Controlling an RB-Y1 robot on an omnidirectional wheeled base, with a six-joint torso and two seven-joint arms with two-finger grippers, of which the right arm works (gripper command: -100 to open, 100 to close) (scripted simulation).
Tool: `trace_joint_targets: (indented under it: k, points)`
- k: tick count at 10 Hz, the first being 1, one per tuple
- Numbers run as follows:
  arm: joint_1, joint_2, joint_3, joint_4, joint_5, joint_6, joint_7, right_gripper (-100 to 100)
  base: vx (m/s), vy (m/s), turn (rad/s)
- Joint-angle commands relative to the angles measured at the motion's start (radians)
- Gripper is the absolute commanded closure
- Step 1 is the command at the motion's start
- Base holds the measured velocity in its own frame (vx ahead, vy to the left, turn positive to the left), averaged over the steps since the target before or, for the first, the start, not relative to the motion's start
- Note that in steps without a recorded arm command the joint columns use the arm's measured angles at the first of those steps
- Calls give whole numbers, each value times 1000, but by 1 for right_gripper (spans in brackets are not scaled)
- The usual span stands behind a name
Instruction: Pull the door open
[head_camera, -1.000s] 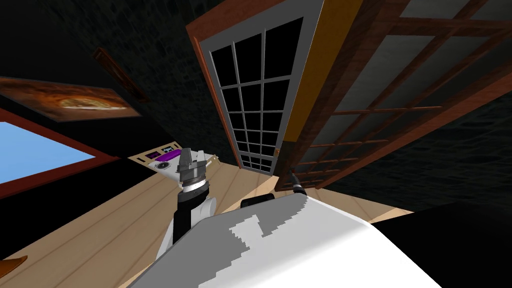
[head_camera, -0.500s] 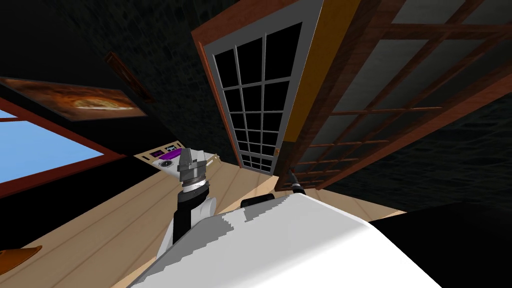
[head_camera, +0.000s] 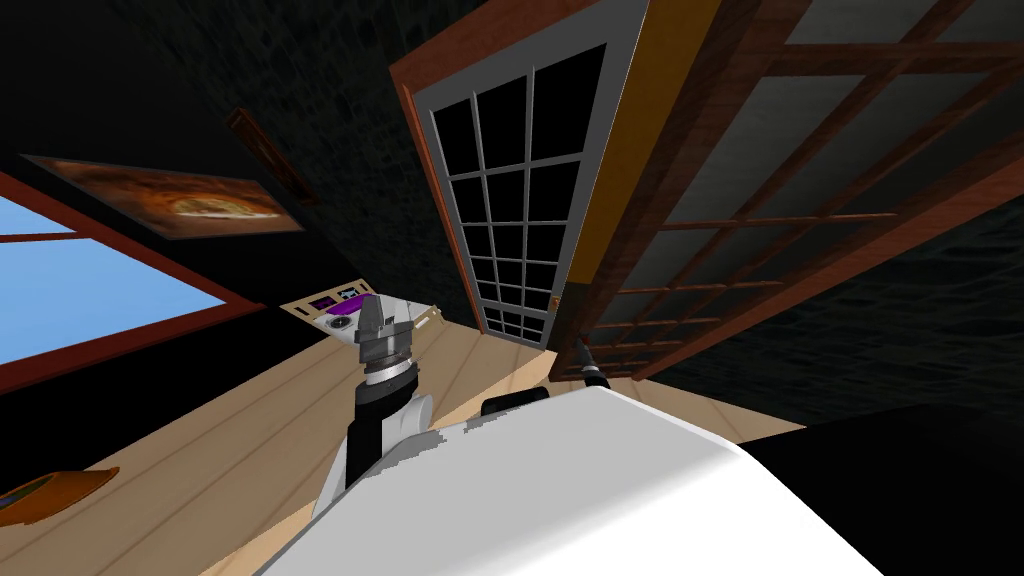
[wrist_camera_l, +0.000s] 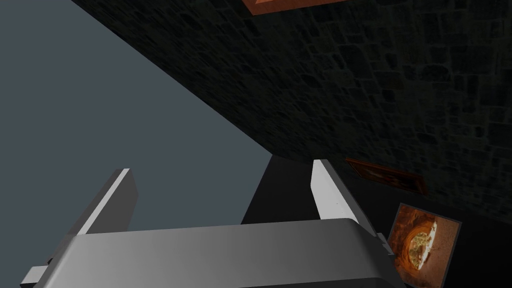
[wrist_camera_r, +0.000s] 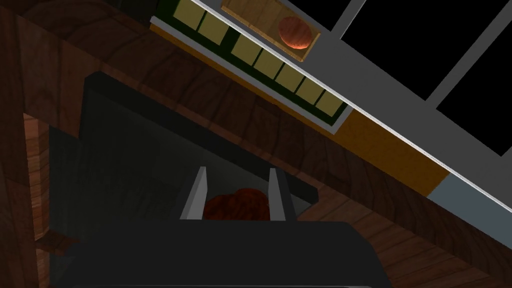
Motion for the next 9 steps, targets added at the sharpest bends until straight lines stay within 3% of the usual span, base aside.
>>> trace_joint_targets:
  k: [1, 6, 9]
  points:
    - [4, -21, -11, 9, -14, 0, -40, 100, -28, -19, 35]
    - [-9, -28, 17, 14, -43, -2, -161, 100, -38, -11, 41]
    - [-9, -28, 17, 14, -43, -2, -161, 100, -7, 3, -5]
